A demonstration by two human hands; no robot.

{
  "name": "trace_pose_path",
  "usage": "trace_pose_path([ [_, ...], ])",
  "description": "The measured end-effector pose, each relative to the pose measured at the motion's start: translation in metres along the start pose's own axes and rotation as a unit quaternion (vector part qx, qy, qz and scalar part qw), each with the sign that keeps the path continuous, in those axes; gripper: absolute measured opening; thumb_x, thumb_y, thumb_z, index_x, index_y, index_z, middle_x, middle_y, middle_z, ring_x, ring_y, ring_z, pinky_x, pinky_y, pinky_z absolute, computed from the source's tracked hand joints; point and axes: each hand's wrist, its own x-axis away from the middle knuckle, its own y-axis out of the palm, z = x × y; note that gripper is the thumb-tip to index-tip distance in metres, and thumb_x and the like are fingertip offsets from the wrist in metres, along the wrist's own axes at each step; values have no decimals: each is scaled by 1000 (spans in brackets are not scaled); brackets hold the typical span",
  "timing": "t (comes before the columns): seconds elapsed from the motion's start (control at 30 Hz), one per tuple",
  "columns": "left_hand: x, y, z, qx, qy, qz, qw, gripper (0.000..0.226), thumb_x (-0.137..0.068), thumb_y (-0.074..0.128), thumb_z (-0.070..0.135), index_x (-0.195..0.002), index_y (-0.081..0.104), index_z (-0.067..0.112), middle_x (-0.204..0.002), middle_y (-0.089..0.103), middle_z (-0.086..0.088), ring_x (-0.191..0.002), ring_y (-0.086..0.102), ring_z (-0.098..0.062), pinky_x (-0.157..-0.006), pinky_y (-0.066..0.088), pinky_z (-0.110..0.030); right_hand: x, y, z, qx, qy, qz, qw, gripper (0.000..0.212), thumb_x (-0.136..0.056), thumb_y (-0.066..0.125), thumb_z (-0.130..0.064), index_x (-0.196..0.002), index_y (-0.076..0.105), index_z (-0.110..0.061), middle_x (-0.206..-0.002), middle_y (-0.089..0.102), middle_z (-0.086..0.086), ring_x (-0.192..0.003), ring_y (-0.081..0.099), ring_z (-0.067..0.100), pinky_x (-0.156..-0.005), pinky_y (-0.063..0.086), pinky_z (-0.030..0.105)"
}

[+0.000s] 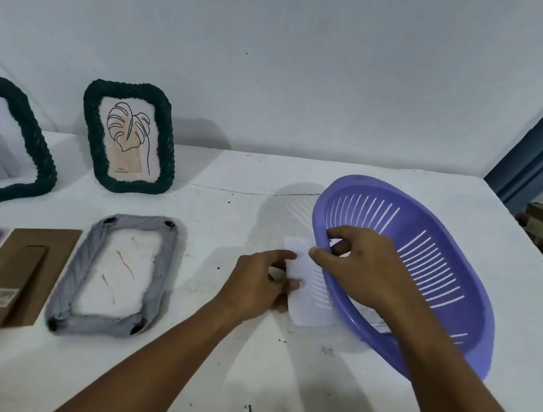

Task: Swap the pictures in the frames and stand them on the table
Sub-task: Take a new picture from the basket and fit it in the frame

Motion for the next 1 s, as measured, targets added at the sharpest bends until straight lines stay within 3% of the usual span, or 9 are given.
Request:
trace_pose_path([
  [0.17,-3,-12,-1,-103,34,65,992,30,-87,65,16,-117,64,18,-99,65,-4,-61,60,-17,-60,55,-29,-8,-13,7,-57,24,-47,997,41,-90,54,-48,-112,67,-15,-93,72,2,-62,68,13,-64,57,28],
  [0.27,-2,-16,14,-43,53,87,994,28,-90,62,23,-118,63,23,-97,65,2,-65,63,-10,-56,52,-18,-31,-33,30,100,48,-66,992,42,-91,54,-47,-108,66,-10,-95,69,5,-74,67,19,-73,50,28],
  [0.33,-3,-15,27,-21,83,80,993,31,-90,60,28,-121,60,27,-101,63,4,-74,64,-12,-56,53,-15,-41,-34,43,230,70,-116,964,51,-90,55,-49,-116,60,-5,-105,66,11,-91,63,25,-78,45,30],
  [0.47,-5,-5,40,-35,135,36,990,38,-87,63,32,-125,58,30,-112,56,4,-86,63,-13,-62,59,-24,-44,-12,59,282,98,-197,934,62,-81,65,-53,-122,54,-8,-117,62,10,-102,59,25,-80,43,27],
  [0.6,-7,-1,36,-78,132,48,987,39,-84,67,32,-122,62,27,-119,55,4,-89,63,-12,-74,59,-31,-44,-1,66,296,128,-167,932,71,-77,70,-52,-128,48,-8,-123,55,12,-105,57,26,-91,45,29],
  [0.77,-7,-1,36,-76,131,52,987,38,-82,69,33,-120,64,27,-118,56,5,-89,63,-11,-75,59,-31,-44,1,68,300,136,-149,932,71,-78,73,-44,-132,44,-8,-128,53,12,-111,55,26,-97,45,31],
  [0.9,-7,-2,38,-77,132,48,987,39,-82,69,32,-120,64,25,-117,57,3,-88,63,-12,-74,59,-30,-47,0,69,275,154,-124,941,77,-74,80,-33,-131,38,-4,-124,56,14,-110,57,29,-89,47,31],
  [1.0,-7,-2,39,-82,130,49,987,40,-82,69,33,-120,64,25,-118,57,4,-87,62,-11,-73,58,-28,-47,-1,70,255,149,-86,952,65,-77,78,-23,-125,40,-2,-117,60,16,-102,61,31,-77,46,30],
])
